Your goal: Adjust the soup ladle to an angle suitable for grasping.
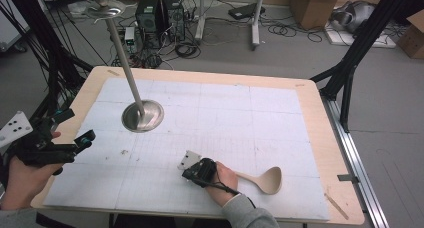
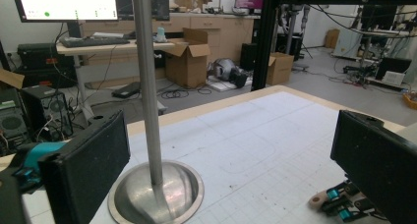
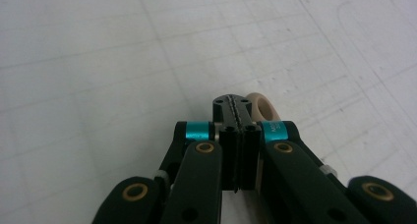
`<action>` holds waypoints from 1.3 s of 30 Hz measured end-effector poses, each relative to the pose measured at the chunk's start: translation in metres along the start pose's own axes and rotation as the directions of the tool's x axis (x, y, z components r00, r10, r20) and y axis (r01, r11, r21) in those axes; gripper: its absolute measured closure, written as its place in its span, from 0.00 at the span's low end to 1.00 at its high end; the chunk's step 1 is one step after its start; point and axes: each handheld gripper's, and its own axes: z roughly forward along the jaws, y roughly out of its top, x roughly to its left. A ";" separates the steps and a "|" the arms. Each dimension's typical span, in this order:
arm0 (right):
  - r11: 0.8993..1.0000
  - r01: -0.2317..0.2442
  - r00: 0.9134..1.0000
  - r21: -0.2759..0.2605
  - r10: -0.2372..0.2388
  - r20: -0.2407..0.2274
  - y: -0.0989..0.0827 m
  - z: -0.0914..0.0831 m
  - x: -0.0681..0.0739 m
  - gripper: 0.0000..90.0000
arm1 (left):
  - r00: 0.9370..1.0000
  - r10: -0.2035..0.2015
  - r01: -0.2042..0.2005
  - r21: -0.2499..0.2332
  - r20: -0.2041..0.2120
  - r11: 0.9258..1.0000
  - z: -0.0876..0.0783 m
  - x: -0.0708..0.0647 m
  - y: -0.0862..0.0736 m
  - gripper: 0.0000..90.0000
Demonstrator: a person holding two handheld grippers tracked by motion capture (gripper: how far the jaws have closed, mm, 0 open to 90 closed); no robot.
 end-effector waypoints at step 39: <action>0.968 -0.243 0.959 0.066 0.230 0.163 -0.031 -0.010 -0.056 1.00 | 1.000 -0.003 0.003 0.001 0.001 1.000 -0.001 0.002 -0.001 0.02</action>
